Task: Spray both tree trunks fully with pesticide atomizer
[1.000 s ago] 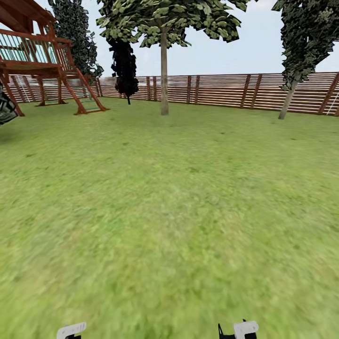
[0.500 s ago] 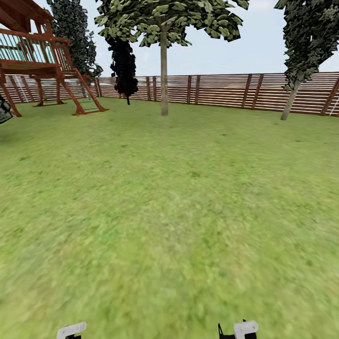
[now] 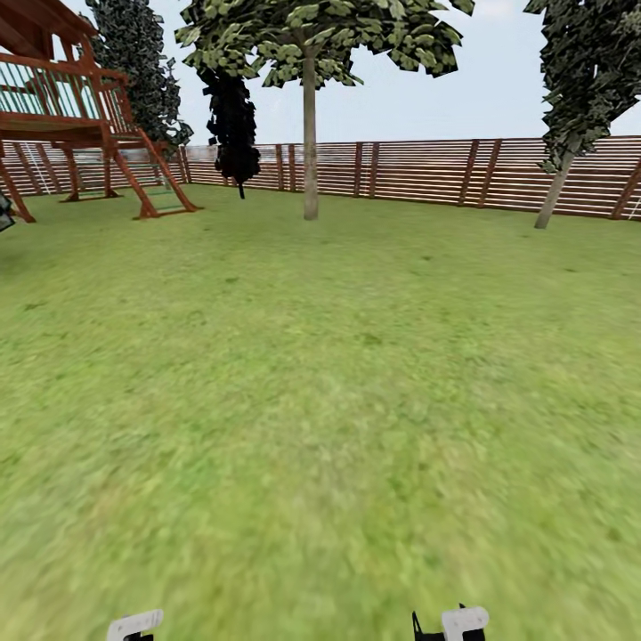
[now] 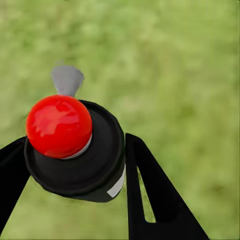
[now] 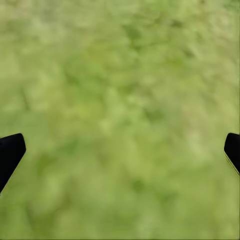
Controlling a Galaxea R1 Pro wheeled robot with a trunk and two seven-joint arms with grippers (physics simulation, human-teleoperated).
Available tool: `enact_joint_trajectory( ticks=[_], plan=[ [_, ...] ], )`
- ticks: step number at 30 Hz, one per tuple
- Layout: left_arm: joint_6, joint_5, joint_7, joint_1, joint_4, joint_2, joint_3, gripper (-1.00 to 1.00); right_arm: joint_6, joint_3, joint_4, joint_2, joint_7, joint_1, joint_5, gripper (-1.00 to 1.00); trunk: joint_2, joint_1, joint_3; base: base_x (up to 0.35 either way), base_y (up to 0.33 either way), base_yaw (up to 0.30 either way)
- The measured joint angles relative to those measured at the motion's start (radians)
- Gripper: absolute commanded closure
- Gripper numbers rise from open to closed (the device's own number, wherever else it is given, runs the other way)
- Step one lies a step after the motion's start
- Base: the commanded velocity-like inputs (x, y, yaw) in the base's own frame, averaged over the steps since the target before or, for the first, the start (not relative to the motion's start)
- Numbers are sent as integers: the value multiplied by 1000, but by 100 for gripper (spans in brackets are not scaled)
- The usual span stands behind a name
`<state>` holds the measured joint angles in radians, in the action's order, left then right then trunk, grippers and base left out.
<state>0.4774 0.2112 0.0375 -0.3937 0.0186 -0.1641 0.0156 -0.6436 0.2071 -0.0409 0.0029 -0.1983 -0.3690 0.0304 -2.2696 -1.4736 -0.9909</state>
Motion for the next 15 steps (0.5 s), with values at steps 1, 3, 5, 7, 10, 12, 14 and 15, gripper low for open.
enact_joint_trajectory(
  ticks=[1,3,5,7,10,12,14,15],
  plan=[
    [0,0,0,0,0,0,0,100,0,0,0,0,0,0,0,-100,0,0,0,337,0,0],
    [0,0,0,0,-1,0,0,100,0,0,0,0,0,0,0,-100,0,0,0,337,0,0],
    [0,0,0,0,0,0,0,100,0,0,0,0,0,0,0,-100,0,0,0,337,0,0],
    [0,0,0,0,0,0,0,100,0,0,0,0,0,0,0,-100,0,0,0,337,0,0],
    [0,0,0,0,0,0,0,100,0,0,0,0,0,0,0,-100,0,0,0,337,0,0],
    [0,0,0,0,0,0,0,100,0,0,0,0,0,0,0,-100,0,0,0,337,0,0],
    [0,0,0,0,0,0,0,100,0,0,0,0,0,0,0,-100,0,0,0,337,0,0],
    [0,0,0,0,-1,0,0,100,0,0,0,0,0,0,0,-100,0,0,0,337,0,0]
  ],
)
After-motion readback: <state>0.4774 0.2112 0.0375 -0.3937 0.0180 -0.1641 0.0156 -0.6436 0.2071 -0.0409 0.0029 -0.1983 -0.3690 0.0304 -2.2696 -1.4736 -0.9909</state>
